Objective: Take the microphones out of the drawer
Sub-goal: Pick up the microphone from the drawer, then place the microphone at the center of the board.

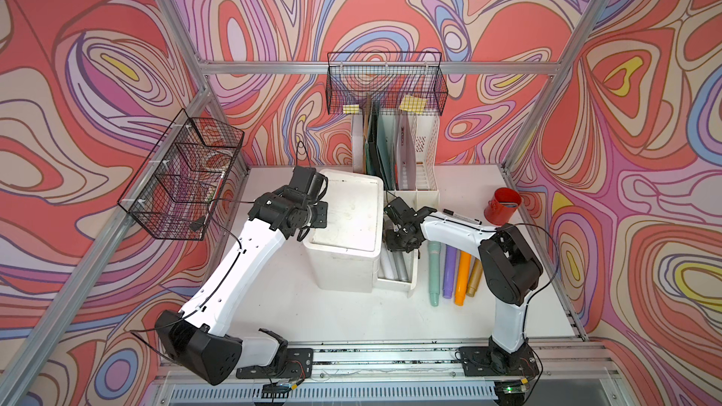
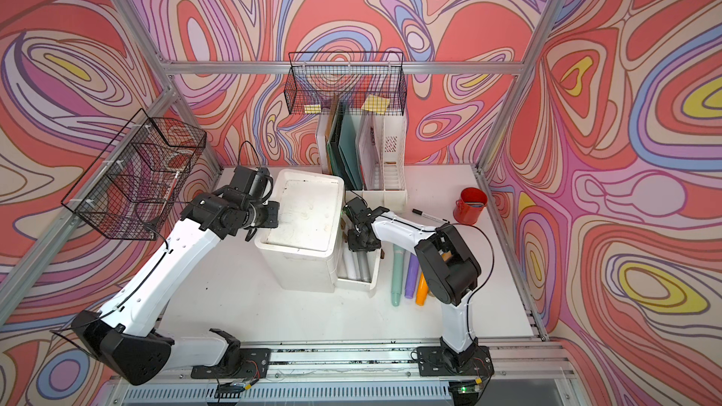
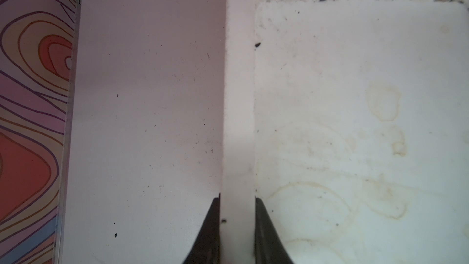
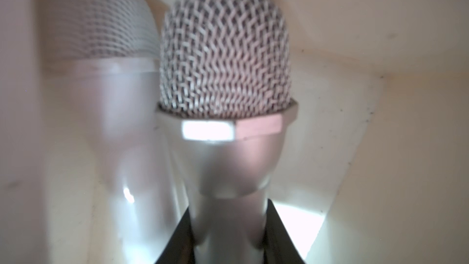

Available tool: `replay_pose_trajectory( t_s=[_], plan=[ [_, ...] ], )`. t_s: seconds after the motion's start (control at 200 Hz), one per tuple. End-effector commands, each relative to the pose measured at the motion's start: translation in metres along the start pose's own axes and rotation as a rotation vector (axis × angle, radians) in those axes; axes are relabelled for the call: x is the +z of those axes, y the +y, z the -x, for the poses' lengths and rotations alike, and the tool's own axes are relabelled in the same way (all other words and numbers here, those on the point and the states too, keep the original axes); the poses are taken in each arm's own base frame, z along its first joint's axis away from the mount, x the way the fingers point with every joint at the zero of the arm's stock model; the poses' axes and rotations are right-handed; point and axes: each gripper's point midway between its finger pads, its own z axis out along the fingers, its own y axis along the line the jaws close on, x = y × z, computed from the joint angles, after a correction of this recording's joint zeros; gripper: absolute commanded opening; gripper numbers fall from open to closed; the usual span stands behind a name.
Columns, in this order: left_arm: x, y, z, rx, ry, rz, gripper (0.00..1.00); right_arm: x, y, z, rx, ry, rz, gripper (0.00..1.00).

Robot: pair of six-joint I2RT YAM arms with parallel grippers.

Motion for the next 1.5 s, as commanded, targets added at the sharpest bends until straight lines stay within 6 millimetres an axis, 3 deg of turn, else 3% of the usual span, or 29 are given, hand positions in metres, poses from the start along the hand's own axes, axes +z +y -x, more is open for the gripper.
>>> replay_pose_trajectory(
  t_s=[0.0, 0.285, 0.31, 0.521, 0.746, 0.921, 1.207, 1.492],
  plan=[
    [0.005, 0.003, -0.004, 0.012, 0.014, 0.026, 0.00, -0.028, 0.007, 0.022, 0.037, -0.113, 0.025, 0.01],
    [0.004, 0.002, -0.003, 0.015, 0.013, 0.024, 0.00, -0.055, 0.001, 0.032, 0.033, -0.187, -0.004, 0.01],
    [0.004, 0.002, -0.003, 0.014, 0.011, 0.024, 0.00, -0.068, 0.001, 0.036, 0.033, -0.217, 0.000, 0.01],
    [0.004, 0.001, 0.000, 0.018, -0.002, 0.018, 0.00, -0.104, -0.014, 0.045, 0.025, -0.312, -0.067, 0.00],
    [0.002, 0.003, 0.001, 0.025, -0.007, 0.023, 0.00, -0.146, -0.042, 0.049, 0.020, -0.413, -0.198, 0.00],
    [0.002, 0.003, 0.000, 0.024, -0.004, 0.023, 0.00, -0.170, -0.071, 0.039, -0.001, -0.455, -0.320, 0.00],
    [0.002, 0.003, -0.001, 0.019, -0.002, 0.022, 0.00, -0.176, -0.119, 0.007, 0.053, -0.434, -0.421, 0.00],
    [0.005, 0.000, -0.002, 0.015, 0.007, 0.014, 0.00, -0.157, -0.180, -0.027, 0.257, -0.377, -0.406, 0.00]
  ],
)
